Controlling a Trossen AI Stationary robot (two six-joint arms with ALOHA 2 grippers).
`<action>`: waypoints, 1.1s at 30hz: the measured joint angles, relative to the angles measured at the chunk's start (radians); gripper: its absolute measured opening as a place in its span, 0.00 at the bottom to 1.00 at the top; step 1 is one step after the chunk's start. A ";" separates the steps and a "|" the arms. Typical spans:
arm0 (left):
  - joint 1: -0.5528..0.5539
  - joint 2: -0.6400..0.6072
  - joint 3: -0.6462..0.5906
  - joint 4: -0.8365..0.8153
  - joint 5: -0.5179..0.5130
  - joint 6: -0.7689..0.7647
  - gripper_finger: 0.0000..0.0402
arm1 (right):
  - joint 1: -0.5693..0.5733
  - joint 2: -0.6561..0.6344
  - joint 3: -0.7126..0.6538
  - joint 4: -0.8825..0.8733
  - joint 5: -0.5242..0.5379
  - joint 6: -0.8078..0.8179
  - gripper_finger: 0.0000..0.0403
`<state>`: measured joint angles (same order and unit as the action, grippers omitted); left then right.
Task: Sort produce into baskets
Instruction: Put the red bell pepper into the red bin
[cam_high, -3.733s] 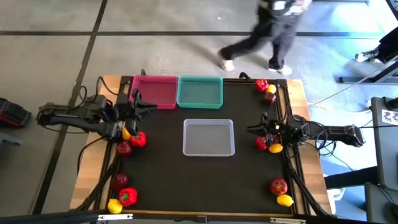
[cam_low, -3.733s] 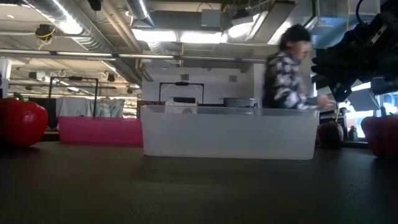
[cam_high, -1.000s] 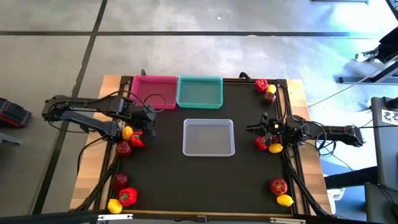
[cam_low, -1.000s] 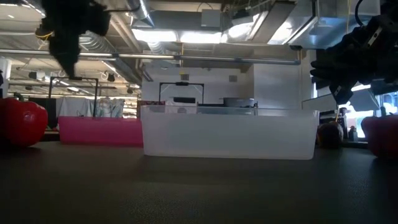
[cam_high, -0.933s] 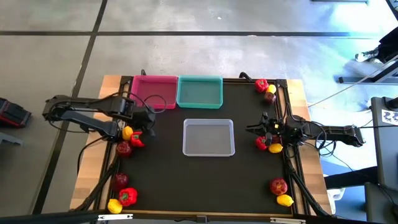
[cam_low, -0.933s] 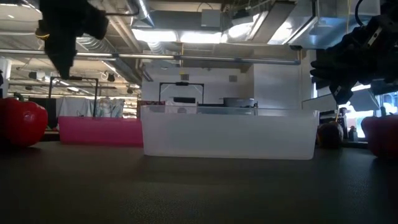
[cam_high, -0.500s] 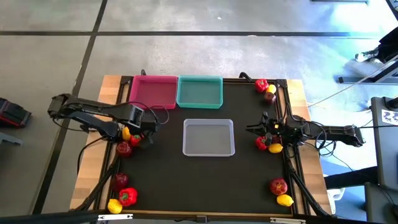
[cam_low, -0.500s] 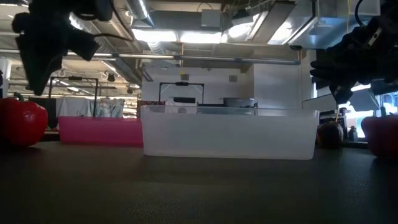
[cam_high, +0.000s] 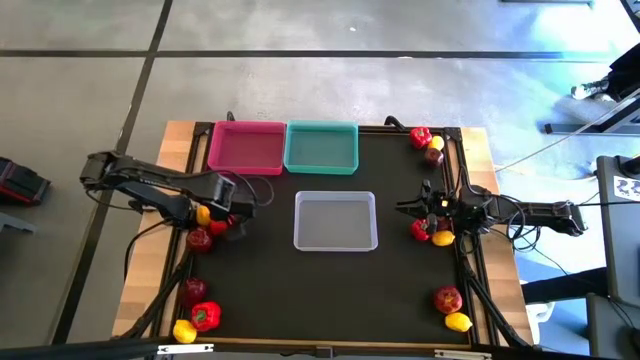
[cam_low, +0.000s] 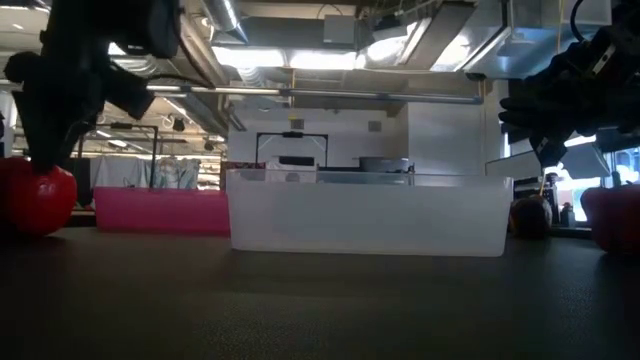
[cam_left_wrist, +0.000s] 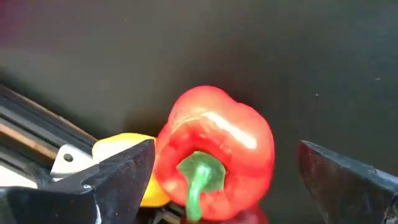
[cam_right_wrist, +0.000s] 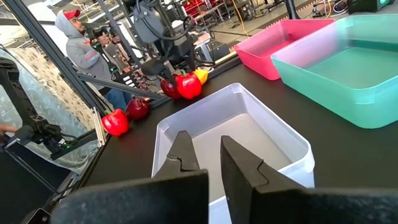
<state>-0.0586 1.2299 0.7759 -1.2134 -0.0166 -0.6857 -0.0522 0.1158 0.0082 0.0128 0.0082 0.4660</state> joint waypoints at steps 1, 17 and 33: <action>0.000 0.006 -0.008 0.001 0.000 0.000 0.95 | 0.000 0.000 0.000 0.000 0.000 0.000 0.05; -0.001 0.079 -0.053 0.031 0.047 0.078 0.81 | 0.000 0.000 0.000 -0.002 -0.008 0.000 0.05; 0.047 0.081 0.106 0.017 -0.018 0.145 0.78 | 0.000 0.000 0.000 -0.001 -0.010 -0.003 0.05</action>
<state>-0.0112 1.3109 0.8822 -1.1965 -0.0345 -0.5407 -0.0523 0.1155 0.0082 0.0116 -0.0013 0.4629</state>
